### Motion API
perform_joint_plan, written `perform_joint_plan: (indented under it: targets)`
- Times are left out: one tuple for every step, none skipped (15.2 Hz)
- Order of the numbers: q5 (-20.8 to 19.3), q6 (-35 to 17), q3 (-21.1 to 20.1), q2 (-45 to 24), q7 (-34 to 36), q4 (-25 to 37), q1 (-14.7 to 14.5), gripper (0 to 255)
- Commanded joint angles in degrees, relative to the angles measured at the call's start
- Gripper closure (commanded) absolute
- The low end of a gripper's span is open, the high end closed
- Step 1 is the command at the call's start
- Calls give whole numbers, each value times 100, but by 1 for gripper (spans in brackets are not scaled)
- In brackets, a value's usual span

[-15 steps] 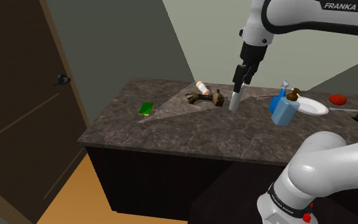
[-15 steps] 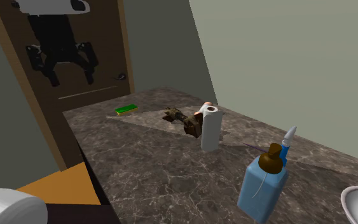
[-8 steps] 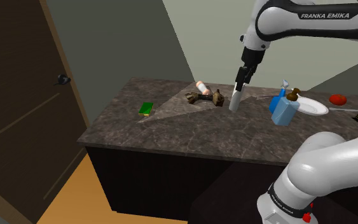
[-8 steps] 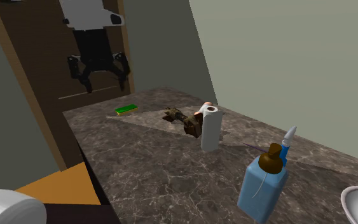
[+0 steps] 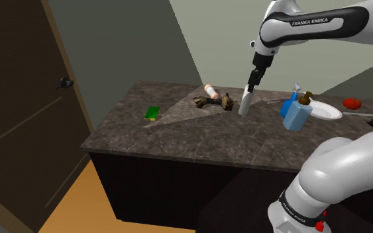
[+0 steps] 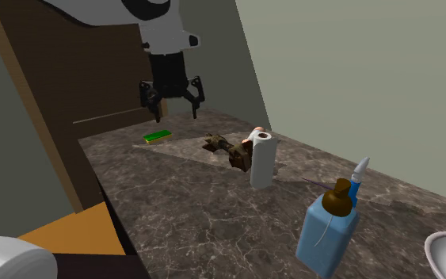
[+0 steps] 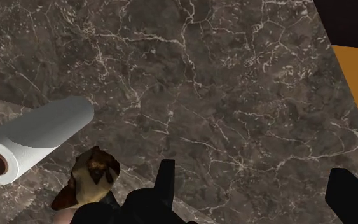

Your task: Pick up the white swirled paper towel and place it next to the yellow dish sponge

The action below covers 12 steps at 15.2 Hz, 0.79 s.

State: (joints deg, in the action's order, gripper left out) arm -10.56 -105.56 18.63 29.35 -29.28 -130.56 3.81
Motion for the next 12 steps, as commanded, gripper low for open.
perform_joint_plan:
  targets:
    - [-3,-243,246,-332,-320,132,-2,0]
    - [17,-340,366,-512,-479,231,-10,0]
    - [49,-435,484,-699,-642,337,-18,0]
    - [94,-525,600,-892,-810,451,-26,0]
    - [152,-611,714,-1091,-982,573,-35,0]
    - [222,-691,828,-1297,-1158,702,-45,0]
    - [307,-767,939,-1508,-1339,839,-54,0]
    - [405,-835,1047,-1727,-1526,985,-60,0]
    - [519,-897,1148,-1953,-1718,1138,-61,0]
    - [646,-951,1244,-2186,-1915,1300,-56,0]
    - [788,-997,1329,-2425,-2116,1471,-40,0]
    - [942,-1032,1406,-2671,-2320,1651,-16,0]
